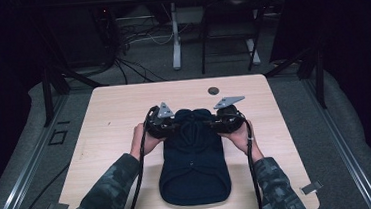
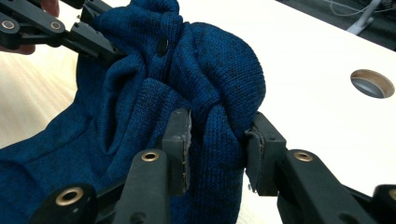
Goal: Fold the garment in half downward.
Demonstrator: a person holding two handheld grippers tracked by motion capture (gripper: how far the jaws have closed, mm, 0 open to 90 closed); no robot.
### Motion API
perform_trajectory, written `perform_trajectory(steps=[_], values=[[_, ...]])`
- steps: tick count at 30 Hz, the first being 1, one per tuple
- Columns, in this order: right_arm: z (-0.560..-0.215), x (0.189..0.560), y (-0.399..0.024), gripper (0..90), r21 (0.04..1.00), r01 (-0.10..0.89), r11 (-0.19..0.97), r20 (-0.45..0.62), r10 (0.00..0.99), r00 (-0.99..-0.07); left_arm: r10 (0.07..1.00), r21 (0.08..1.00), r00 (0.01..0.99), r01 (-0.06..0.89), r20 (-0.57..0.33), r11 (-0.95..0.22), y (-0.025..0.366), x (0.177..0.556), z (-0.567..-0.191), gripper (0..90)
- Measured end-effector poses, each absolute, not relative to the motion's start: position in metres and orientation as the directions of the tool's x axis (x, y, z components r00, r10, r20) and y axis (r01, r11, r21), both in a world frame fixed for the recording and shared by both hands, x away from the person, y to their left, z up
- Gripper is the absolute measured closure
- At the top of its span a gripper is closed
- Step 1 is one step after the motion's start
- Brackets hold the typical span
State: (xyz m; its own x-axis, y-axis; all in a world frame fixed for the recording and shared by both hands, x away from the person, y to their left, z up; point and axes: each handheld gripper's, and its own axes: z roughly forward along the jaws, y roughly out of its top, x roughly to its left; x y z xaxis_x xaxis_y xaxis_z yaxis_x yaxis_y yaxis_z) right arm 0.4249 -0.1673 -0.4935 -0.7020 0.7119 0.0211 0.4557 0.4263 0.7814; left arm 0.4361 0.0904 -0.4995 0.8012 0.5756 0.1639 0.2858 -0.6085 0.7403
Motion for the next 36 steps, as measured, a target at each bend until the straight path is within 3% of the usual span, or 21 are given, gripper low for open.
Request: perform_trajectory(steps=[8, 12, 17, 21, 24, 27, 29, 32, 36], values=[[-0.493, 0.426, -0.170, 56.5, 0.760, 0.503, 0.411, 0.098, 0.692, -0.715, 0.559, 0.767, 0.794, 0.199, 0.239, -0.610, 0.092, 0.429, -0.494, 72.1], [-0.492, 0.421, -0.166, 68.5, 0.766, 0.469, 0.439, 0.032, 0.703, -0.710, 0.553, 0.764, 0.798, 0.197, 0.239, -0.614, 0.093, 0.428, -0.493, 72.0], [-0.489, 0.413, -0.162, 72.0, 0.797, 0.395, 0.456, -0.055, 0.707, -0.705, 0.543, 0.759, 0.821, 0.239, 0.174, -0.606, 0.099, 0.429, -0.492, 70.3], [-0.485, 0.407, -0.156, 73.1, 0.802, 0.343, 0.490, -0.122, 0.696, -0.708, 0.539, 0.729, 0.833, 0.289, 0.128, -0.620, 0.102, 0.431, -0.495, 61.6], [-0.482, 0.402, -0.149, 73.3, 0.801, 0.296, 0.520, -0.172, 0.674, -0.719, 0.558, 0.726, 0.823, 0.321, 0.103, -0.608, 0.102, 0.433, -0.499, 44.8], [-0.481, 0.401, -0.147, 73.3, 0.799, 0.279, 0.532, -0.193, 0.668, -0.719, 0.561, 0.715, 0.824, 0.342, 0.083, -0.609, 0.102, 0.438, -0.503, 42.7], [-0.480, 0.400, -0.146, 73.3, 0.797, 0.265, 0.542, -0.212, 0.663, -0.718, 0.561, 0.715, 0.824, 0.346, 0.077, -0.607, 0.102, 0.440, -0.505, 47.0], [-0.480, 0.401, -0.147, 73.2, 0.798, 0.261, 0.543, -0.213, 0.660, -0.720, 0.563, 0.725, 0.821, 0.332, 0.094, -0.604, 0.102, 0.439, -0.505, 62.6], [-0.480, 0.402, -0.151, 71.8, 0.798, 0.281, 0.533, -0.193, 0.667, -0.719, 0.565, 0.738, 0.815, 0.302, 0.127, -0.603, 0.098, 0.436, -0.503, 70.9]])
